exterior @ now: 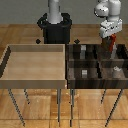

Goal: Place the box of cereal into the appropriate compartment.

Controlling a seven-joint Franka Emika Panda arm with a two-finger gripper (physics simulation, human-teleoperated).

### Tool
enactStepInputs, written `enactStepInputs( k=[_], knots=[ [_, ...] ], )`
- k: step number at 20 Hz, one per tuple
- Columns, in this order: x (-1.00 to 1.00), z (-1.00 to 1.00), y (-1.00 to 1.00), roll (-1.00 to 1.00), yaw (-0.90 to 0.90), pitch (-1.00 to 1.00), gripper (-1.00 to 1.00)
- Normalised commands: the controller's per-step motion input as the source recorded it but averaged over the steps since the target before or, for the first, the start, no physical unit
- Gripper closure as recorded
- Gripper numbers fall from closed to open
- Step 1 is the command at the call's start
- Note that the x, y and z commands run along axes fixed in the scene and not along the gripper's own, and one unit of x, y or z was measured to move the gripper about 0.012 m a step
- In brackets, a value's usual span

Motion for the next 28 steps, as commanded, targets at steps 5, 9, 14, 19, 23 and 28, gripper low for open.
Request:
enactStepInputs(
  k=[5,9,14,19,23,28],
  knots=[
    [0.0,0.0,0.2,0.0,0.0,0.0,1.0],
    [-0.25,0.0,0.0,0.0,0.0,0.0,1.0],
    [0.0,-0.4,0.0,0.0,0.0,0.0,1.0],
    [0.0,-1.0,0.0,0.0,0.0,0.0,1.0],
    [0.0,-0.5,0.0,0.0,0.0,0.0,-1.0],
    [0.0,0.0,0.0,0.0,0.0,0.0,-1.0]
  ],
)
